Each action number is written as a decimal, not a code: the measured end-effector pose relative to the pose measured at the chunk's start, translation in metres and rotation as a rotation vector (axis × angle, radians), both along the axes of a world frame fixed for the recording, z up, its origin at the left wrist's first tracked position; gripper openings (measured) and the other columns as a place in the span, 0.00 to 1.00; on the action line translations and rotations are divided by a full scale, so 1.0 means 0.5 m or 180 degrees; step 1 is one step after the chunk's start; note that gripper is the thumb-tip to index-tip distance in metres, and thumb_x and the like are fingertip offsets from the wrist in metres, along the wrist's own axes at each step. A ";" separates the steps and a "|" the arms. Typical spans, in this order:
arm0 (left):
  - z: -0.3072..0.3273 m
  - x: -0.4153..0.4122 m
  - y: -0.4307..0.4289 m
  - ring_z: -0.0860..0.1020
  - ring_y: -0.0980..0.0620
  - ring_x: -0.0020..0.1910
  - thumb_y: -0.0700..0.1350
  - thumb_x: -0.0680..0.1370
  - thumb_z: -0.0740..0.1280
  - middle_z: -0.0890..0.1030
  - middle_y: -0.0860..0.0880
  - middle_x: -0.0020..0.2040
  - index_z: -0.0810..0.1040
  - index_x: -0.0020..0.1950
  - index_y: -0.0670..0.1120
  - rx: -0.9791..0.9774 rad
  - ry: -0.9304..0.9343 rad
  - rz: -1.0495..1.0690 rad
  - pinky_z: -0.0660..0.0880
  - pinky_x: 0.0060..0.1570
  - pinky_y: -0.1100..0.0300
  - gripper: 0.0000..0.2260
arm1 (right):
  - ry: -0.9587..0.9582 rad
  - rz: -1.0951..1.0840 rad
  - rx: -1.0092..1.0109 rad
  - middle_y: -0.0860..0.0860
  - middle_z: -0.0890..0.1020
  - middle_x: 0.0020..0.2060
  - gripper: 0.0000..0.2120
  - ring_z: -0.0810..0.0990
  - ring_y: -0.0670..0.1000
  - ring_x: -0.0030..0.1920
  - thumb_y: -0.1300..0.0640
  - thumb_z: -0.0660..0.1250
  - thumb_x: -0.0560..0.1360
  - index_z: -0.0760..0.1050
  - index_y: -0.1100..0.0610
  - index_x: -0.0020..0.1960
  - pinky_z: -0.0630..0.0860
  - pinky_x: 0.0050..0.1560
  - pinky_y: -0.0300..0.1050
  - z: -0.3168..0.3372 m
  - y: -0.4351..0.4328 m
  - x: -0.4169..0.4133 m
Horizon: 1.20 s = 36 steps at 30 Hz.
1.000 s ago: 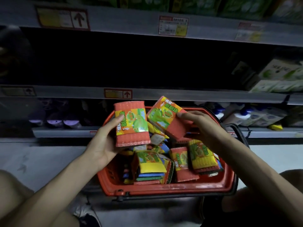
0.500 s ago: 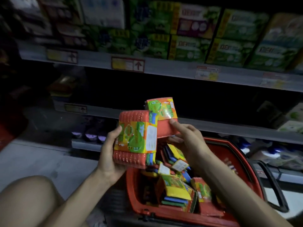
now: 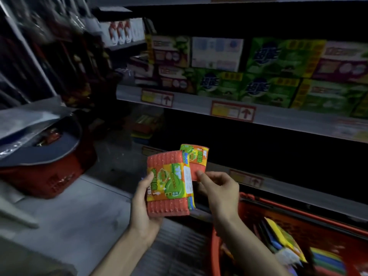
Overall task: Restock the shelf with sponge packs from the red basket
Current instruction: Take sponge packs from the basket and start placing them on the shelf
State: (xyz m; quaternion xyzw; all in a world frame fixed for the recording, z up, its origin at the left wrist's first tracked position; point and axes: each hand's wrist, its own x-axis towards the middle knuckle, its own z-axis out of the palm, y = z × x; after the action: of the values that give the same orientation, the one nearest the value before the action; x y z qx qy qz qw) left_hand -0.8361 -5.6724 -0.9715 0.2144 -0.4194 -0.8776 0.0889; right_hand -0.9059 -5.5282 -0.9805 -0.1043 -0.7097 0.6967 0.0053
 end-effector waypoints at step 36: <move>-0.026 -0.132 -0.291 0.82 0.40 0.62 0.63 0.78 0.64 0.85 0.44 0.61 0.85 0.63 0.52 0.1066 0.0371 0.0693 0.71 0.69 0.39 0.22 | -0.0142 -0.0721 -0.1085 0.51 0.89 0.38 0.08 0.88 0.53 0.46 0.65 0.77 0.72 0.87 0.54 0.38 0.83 0.58 0.52 -0.062 -0.328 -0.287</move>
State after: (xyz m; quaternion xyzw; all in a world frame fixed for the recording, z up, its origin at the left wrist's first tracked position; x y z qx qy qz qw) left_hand -0.9019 -5.8177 -0.9844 0.2191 -0.2361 -0.9312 0.1705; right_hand -1.0494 -5.6920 -1.0115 -0.1983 -0.5651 0.7993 0.0502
